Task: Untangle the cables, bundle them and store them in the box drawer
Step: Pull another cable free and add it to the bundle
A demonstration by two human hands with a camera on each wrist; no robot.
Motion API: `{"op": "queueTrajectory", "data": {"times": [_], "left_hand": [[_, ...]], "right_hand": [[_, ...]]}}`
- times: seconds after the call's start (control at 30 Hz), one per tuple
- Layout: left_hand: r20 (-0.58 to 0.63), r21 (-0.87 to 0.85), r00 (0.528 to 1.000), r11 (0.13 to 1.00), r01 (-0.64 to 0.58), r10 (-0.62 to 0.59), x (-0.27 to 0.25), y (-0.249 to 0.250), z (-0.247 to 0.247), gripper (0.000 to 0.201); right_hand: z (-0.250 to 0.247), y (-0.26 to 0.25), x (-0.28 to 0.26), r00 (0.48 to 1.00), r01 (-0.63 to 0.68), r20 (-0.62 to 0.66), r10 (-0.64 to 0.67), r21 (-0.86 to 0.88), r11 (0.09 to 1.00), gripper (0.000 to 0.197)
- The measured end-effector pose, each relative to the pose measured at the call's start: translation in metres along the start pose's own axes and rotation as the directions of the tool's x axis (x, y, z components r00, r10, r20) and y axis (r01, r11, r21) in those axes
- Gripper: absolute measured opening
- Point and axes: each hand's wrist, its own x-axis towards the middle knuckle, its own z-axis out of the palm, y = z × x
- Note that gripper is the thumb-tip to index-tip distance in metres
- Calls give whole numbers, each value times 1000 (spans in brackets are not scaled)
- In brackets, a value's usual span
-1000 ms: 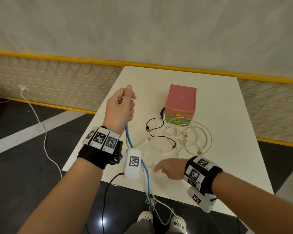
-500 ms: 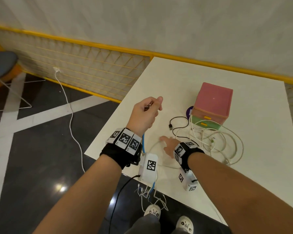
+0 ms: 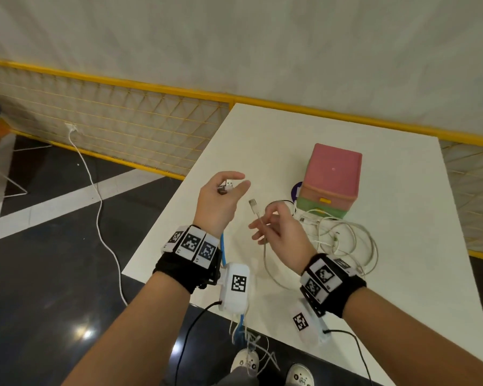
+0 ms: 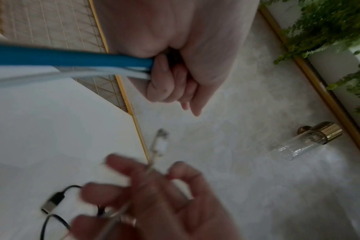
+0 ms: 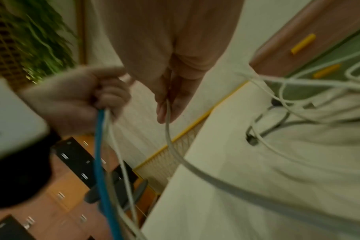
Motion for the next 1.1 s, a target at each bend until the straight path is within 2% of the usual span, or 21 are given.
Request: {"op": "queueTrajectory", "data": {"times": [0.17,0.33,0.43,0.5,0.6,0.63,0.73,0.8,0.93,1.0,1.1], "left_hand": [[182,8,983,1000,13,-14,-13,14,36,17],[249,-2,967,999,-50,49,-18,24,66,34],[341,-64,935,995,-79,96,-26,32,80,30],[338,-83,930,989,-122,143,-29,35,88,26],[282,-129,939,978,-164,195,-25,38,96,26],[268,-181,947,975,-130,176,-24,42,98,27],[253,-384,963,923,12,93,-18,57,101,29],[237,-472,970,879,63,58,-10,71,94,29],[173,-523,978,852,-10,117,8,88,68,31],[208,-440,966,897,-50,156,10,91,62,30],[392,-93,899,981,-172,195,-8,93,75,4]], "right_hand": [[-31,-44,-18,993,87,-92,-74,146,986,16],[-52,-55,-33,984,51,-176,-17,187,981,17],[-57,-59,-38,977,79,-211,-32,222,972,19],[-60,-61,-42,975,89,-220,-37,230,969,19],[-64,-58,-52,989,54,-143,-40,95,994,7],[-66,-54,-55,993,40,-115,-36,32,999,7],[-70,-37,-66,999,18,-32,-20,-92,996,27],[-80,-26,-74,1000,19,7,-18,-172,985,30],[-121,-6,-79,999,-23,-49,5,-377,926,30],[-142,-6,-73,990,-89,-140,27,-459,884,31],[-162,-28,-57,972,-81,-230,-45,-511,856,28]]}}
